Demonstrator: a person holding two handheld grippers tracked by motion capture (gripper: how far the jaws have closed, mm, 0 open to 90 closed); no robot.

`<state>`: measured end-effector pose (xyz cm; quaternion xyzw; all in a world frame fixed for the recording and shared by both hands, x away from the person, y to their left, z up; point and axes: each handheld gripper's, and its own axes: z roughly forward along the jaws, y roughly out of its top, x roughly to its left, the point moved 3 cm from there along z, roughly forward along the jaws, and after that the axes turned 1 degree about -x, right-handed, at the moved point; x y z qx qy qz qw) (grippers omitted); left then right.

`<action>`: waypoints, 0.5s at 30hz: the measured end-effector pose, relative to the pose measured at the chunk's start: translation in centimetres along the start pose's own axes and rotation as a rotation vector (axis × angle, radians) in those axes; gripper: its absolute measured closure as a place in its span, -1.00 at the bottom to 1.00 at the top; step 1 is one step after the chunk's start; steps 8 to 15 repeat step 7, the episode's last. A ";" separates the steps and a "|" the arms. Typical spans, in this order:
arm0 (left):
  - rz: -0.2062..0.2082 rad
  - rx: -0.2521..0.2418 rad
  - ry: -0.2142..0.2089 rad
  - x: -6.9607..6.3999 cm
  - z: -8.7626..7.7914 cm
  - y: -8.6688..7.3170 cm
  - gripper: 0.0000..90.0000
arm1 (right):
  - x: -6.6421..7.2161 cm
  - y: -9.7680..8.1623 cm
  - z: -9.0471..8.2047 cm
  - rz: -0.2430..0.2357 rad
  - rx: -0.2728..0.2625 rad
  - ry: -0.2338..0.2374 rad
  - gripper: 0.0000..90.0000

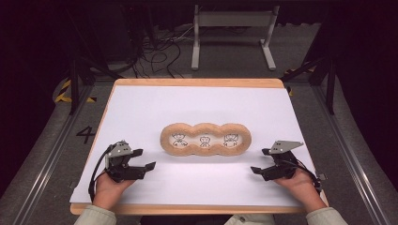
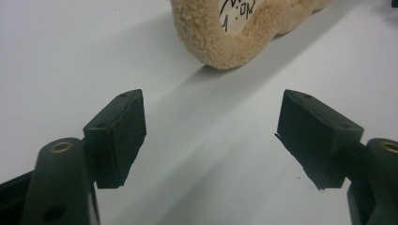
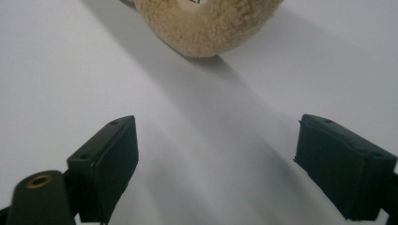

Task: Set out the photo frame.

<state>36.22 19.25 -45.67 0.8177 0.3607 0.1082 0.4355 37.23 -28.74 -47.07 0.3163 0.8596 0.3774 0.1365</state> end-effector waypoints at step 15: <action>-0.016 0.005 0.022 0.4 0.2 -0.1 -0.48 | 0.0 0.0 -0.1 0.003 -0.006 -0.005 -0.71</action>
